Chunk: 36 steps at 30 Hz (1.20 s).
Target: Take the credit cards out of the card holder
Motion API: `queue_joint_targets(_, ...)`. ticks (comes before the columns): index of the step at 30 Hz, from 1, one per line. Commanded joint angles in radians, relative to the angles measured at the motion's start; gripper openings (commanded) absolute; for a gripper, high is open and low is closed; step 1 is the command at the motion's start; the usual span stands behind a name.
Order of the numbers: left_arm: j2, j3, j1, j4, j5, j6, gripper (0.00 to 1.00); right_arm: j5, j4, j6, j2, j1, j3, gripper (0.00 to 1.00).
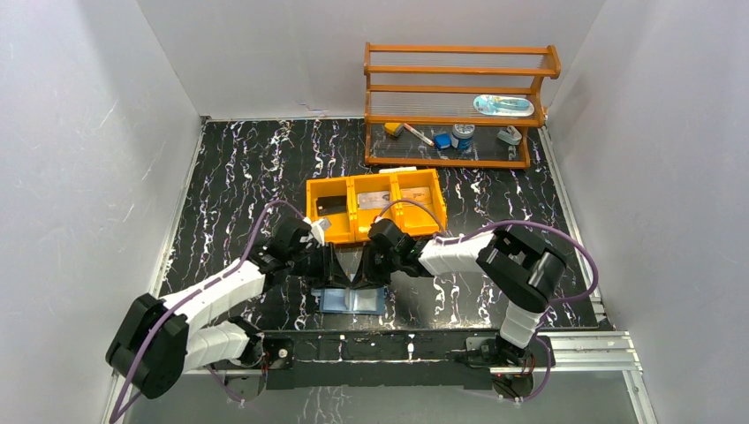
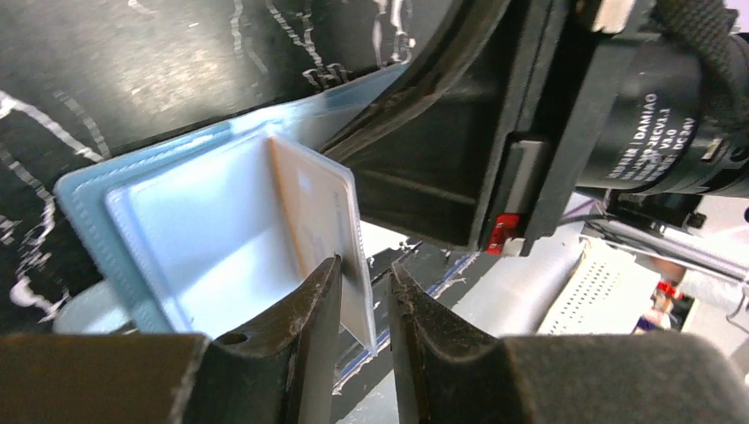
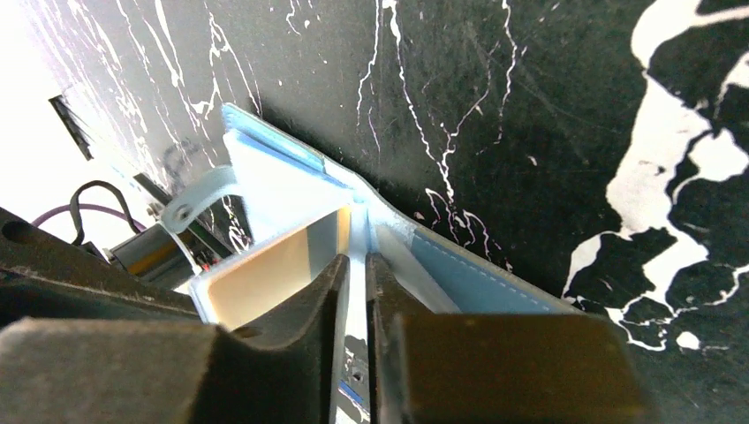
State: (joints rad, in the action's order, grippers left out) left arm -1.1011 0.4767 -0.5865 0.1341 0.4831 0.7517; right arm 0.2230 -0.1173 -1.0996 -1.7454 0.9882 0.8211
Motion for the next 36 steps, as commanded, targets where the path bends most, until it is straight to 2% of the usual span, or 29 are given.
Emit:
queue_joint_targets(1,-0.052,0.065,-0.018,-0.067,0.129,-0.024,0.25,-0.063,0.092,0.051,0.025,0.005,0.015,0.26)
queue_joint_targets(5,-0.082,0.078,-0.024,-0.078,0.137,-0.027,0.27,-0.124,0.167,0.058,0.099,0.003,0.047,0.34)
queue_joint_targets(12,-0.136,0.077,-0.045,-0.098,0.152,-0.026,0.28,-0.215,0.254,0.008,0.202,0.001,-0.01,0.34)
queue_joint_targets(16,-0.146,0.083,-0.055,-0.096,0.144,-0.031,0.29,-0.223,0.217,-0.024,0.272,-0.01,-0.083,0.32)
queue_joint_targets(25,-0.077,0.095,-0.055,0.046,-0.071,-0.038,0.31,-0.186,0.167,-0.052,0.332,-0.017,-0.132,0.31)
queue_joint_targets(36,-0.122,0.077,-0.055,0.024,-0.071,-0.034,0.34,-0.153,0.114,-0.057,0.315,-0.018,-0.154,0.3)
